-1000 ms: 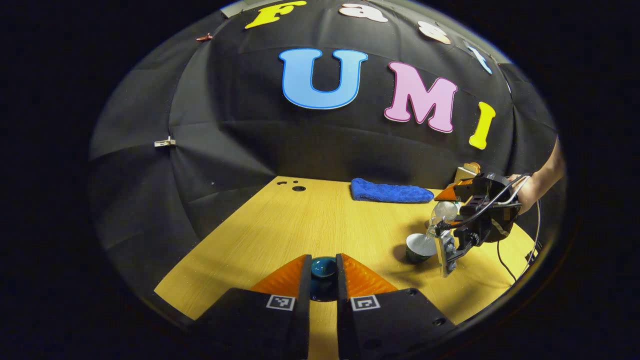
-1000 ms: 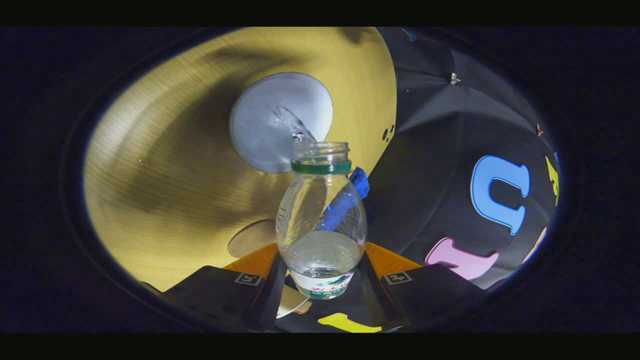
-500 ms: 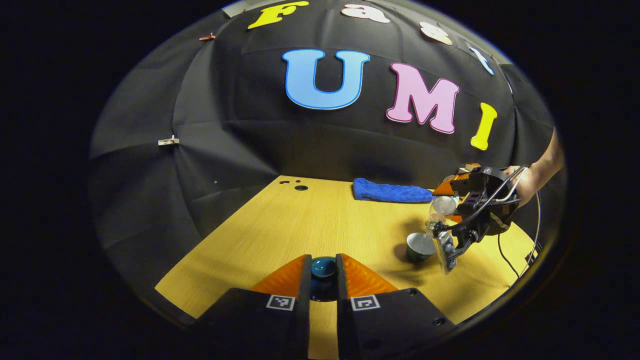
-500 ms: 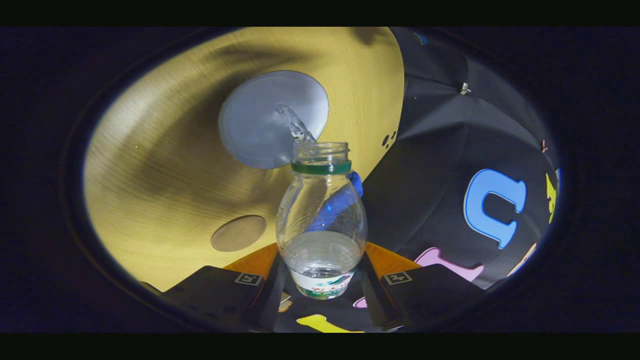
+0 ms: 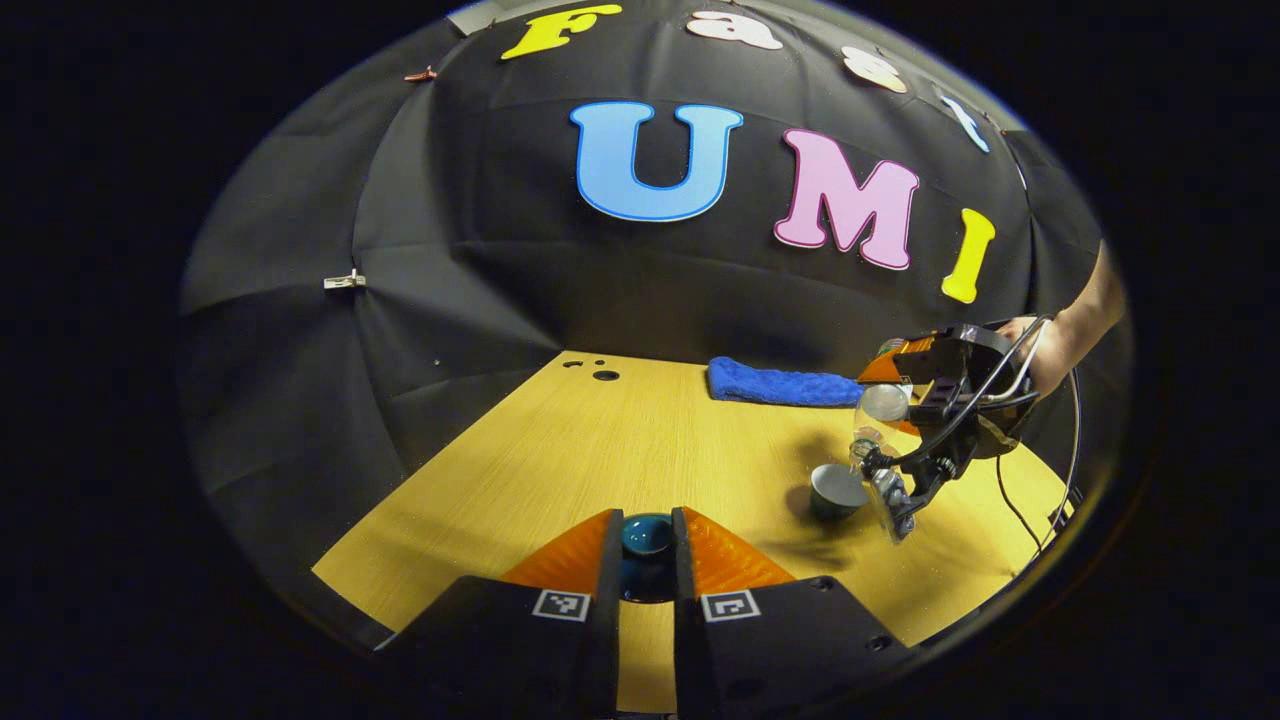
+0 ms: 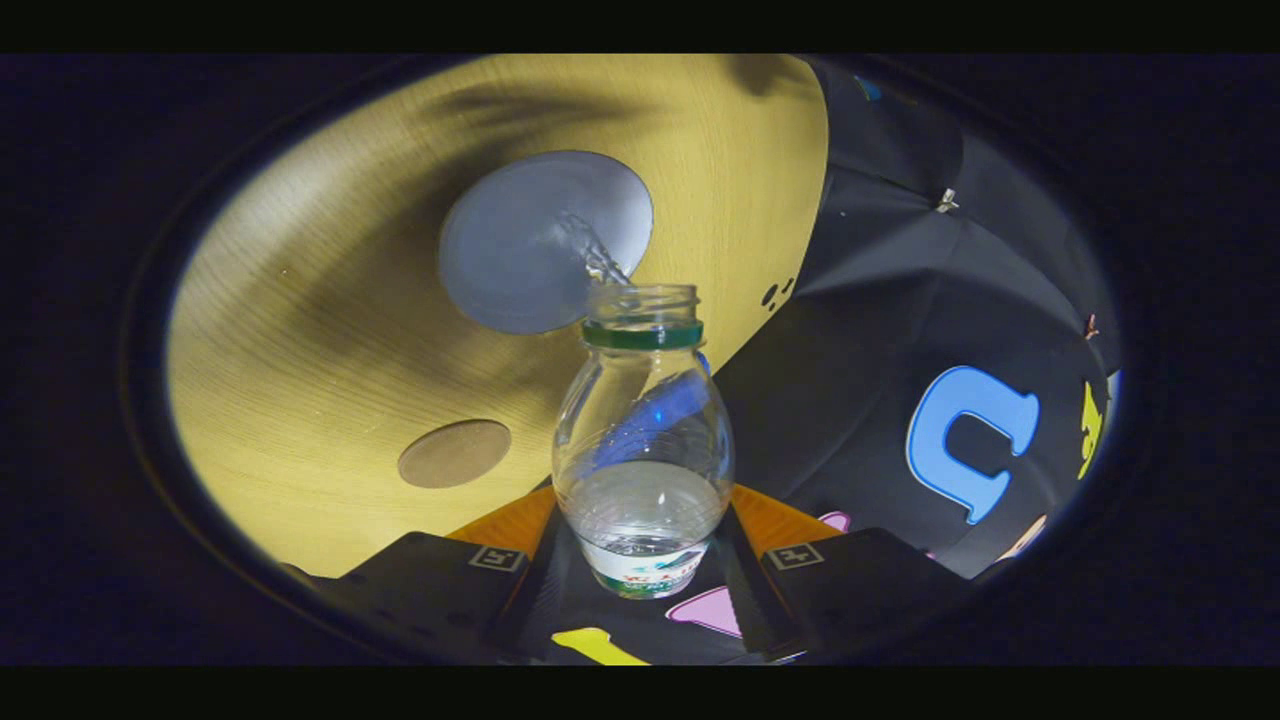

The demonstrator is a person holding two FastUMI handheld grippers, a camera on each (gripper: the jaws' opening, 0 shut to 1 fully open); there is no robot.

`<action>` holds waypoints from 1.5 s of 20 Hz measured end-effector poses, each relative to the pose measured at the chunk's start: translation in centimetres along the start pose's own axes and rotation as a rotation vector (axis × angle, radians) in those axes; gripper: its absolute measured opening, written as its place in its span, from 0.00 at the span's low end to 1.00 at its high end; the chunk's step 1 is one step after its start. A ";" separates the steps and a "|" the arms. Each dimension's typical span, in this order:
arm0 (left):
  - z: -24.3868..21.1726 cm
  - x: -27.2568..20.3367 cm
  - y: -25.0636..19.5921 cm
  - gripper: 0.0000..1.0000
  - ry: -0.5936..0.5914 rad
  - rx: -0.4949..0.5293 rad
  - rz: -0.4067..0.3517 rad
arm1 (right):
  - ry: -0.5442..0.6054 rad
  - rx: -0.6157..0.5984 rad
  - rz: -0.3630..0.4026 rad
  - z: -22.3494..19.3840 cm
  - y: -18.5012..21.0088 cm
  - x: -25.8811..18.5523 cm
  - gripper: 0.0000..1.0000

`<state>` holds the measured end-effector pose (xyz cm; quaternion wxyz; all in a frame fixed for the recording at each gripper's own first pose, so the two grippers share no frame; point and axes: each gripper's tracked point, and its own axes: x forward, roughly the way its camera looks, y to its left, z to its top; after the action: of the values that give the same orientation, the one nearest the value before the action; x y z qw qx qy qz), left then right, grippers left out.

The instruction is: Open the teacup lid with one hand, grasp the water bottle and pour water into the teacup with the other hand; after pouring, place the water bottle on the coaster and then close the teacup lid.

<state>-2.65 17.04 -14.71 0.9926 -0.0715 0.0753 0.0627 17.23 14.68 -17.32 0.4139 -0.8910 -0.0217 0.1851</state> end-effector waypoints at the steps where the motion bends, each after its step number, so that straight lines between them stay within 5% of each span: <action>1: 0.0 0.0 -0.1 0.23 0.001 -0.003 0.002 | 0.004 -0.009 0.004 0.0 0.0 0.0 0.72; 20: 1.9 -0.9 -1.3 0.22 -0.029 -0.021 -0.003 | 0.022 -0.139 0.010 -0.4 -1.9 -0.6 0.72; 30: 5.4 -0.5 0.1 0.26 -0.073 0.002 0.041 | 0.029 -0.026 0.064 -1.2 -1.8 -0.9 0.72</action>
<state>-2.40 17.93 -9.37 0.9933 -0.0667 0.0407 0.0854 17.00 14.80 -14.98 0.3965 -0.8992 0.0102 0.1850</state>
